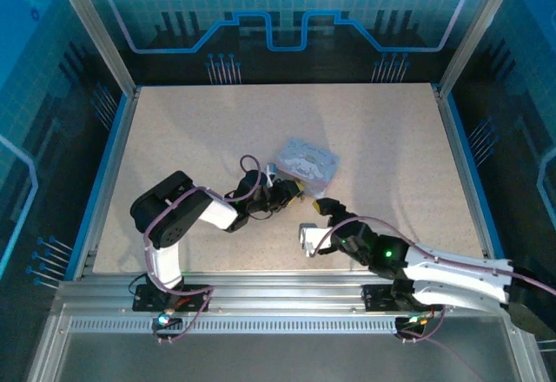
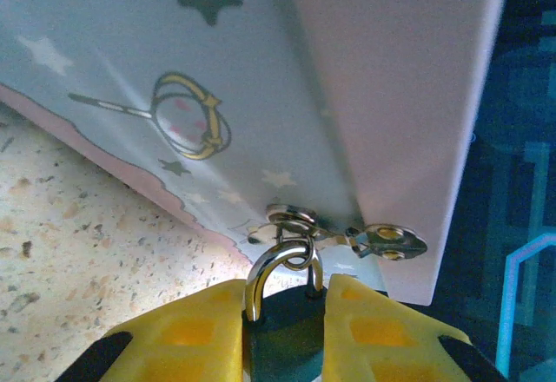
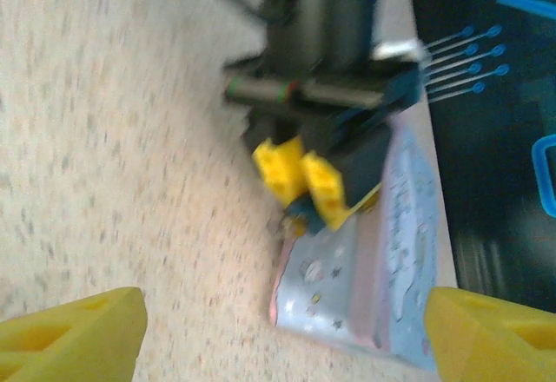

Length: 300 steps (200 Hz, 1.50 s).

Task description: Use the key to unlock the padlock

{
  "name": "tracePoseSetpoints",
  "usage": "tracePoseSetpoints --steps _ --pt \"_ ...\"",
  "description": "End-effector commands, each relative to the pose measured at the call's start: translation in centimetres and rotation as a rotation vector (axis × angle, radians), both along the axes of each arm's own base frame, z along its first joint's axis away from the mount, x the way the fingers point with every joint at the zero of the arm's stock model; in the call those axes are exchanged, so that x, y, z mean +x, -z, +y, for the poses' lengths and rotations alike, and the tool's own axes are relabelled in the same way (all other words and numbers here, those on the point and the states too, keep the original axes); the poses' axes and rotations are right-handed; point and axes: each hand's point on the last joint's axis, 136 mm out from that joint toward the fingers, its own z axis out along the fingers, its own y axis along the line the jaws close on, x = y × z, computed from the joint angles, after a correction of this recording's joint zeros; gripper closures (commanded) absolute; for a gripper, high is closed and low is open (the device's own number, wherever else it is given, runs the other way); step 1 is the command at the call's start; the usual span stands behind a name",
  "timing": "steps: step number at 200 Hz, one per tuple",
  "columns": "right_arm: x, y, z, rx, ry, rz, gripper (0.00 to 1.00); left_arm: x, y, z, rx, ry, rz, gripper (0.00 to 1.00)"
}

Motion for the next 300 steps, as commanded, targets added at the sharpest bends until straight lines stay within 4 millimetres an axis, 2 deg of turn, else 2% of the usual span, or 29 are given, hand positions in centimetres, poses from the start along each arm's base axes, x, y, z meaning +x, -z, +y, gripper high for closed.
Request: tracePoseSetpoints --steps 1,31,51,96,164,232,300 --pt "1.7 0.0 -0.7 -0.103 0.035 -0.137 0.24 0.3 -2.5 -0.5 -0.06 0.009 -0.033 1.0" --pt "2.8 1.5 -0.4 -0.066 0.045 -0.038 0.35 0.3 -2.7 -0.5 -0.065 0.009 -0.033 1.0" --pt "4.0 0.9 0.2 0.009 0.059 -0.023 0.41 0.3 -2.7 -0.4 -0.063 0.006 -0.029 1.0" --pt "5.7 1.2 1.6 0.045 0.005 -0.03 0.48 0.4 -3.2 -0.6 -0.084 0.005 -0.025 1.0" --pt "7.8 1.6 3.3 0.012 -0.046 -0.057 0.51 0.5 -3.7 -1.0 -0.109 0.009 -0.015 1.0" --pt "9.0 2.8 2.9 -0.024 -0.018 -0.043 0.61 0.5 -3.8 -1.0 -0.116 0.007 -0.012 1.0" --pt "9.3 3.9 2.6 -0.048 -0.006 -0.02 0.68 0.6 -3.7 -1.0 -0.119 0.004 -0.011 1.0"
